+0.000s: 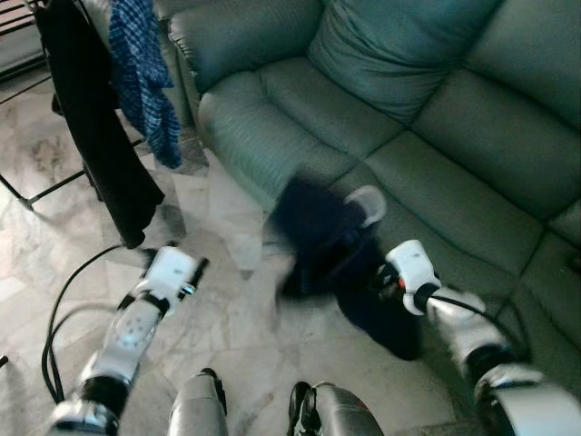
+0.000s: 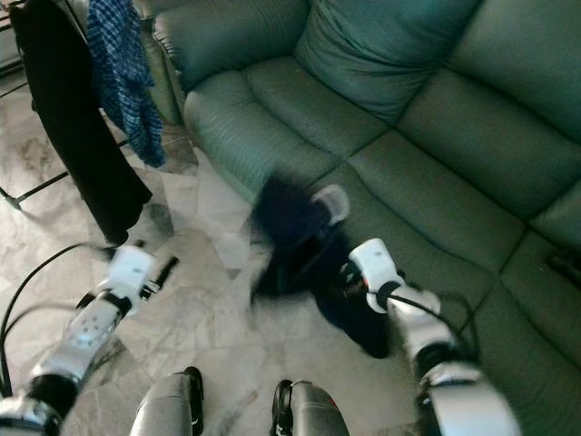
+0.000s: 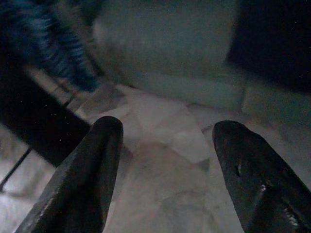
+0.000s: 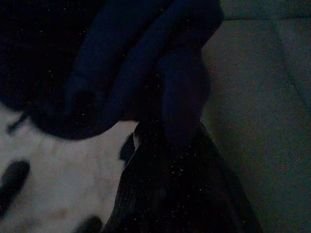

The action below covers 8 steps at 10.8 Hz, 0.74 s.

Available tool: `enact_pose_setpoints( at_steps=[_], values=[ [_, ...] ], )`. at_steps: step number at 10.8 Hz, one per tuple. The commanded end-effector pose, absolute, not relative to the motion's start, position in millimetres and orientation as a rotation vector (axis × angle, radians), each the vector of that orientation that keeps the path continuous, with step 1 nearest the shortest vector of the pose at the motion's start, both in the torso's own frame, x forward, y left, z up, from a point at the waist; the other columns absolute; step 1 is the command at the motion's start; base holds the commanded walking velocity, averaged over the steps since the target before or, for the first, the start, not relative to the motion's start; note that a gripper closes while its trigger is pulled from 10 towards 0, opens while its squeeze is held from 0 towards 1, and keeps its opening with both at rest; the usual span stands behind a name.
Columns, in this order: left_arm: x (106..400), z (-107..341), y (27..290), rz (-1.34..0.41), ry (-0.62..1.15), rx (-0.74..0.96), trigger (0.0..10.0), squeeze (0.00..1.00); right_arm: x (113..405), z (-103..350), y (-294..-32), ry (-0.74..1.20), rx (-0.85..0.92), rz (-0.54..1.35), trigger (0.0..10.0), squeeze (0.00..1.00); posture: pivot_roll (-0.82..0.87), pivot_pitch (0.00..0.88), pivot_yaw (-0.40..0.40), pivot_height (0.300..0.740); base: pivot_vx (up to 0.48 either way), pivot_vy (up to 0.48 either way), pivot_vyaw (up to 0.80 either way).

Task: Hang hanger

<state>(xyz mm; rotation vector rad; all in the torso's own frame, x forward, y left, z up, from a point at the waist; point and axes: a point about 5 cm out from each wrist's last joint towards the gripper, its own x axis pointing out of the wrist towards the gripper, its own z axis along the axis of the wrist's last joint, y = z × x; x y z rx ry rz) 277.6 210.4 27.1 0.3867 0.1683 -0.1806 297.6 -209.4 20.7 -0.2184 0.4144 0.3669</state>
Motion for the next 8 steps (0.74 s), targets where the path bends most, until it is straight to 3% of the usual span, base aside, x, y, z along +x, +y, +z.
enact_pose_setpoints(
  at_steps=[1, 2, 3, 6, 8],
  values=[
    [276.5, 29.5, 216.0, -0.108, 0.157, 0.347, 10.0, 1.00, 298.0, 25.3, -216.5, 0.360, -0.177, 0.274, 10.0, 0.00, 0.05, 0.106, -0.078, 0.740, 0.000, 0.000, 0.00],
    [278.0, 35.4, 222.5, -0.030, 0.132, 0.288, 10.0, 0.53, 294.7, 27.2, -214.8, 0.290, -0.144, 0.225, 10.0, 0.00, 0.04, 0.091, -0.075, 0.740, 0.000, 0.000, 0.00],
    [279.3, 41.0, 228.3, 0.038, 0.109, 0.235, 10.0, 0.00, 288.3, 27.9, -210.2, 0.222, -0.143, 0.177, 10.0, 0.00, 0.05, 0.071, -0.078, 0.740, 0.000, 0.000, 0.80],
    [281.1, 41.3, 219.7, 0.070, 0.107, 0.159, 10.0, 0.00, 288.4, 37.6, -192.3, 0.110, -0.171, 0.200, 10.0, 0.00, 0.05, 0.048, -0.076, 0.740, 0.000, 0.000, 0.79],
    [280.6, 44.6, 219.7, 0.073, 0.092, 0.141, 10.0, 0.00, 283.9, 41.3, -200.2, 0.087, -0.187, 0.181, 10.0, 0.00, 0.04, 0.043, -0.073, 0.740, 0.000, 0.000, 0.75]
  ],
)
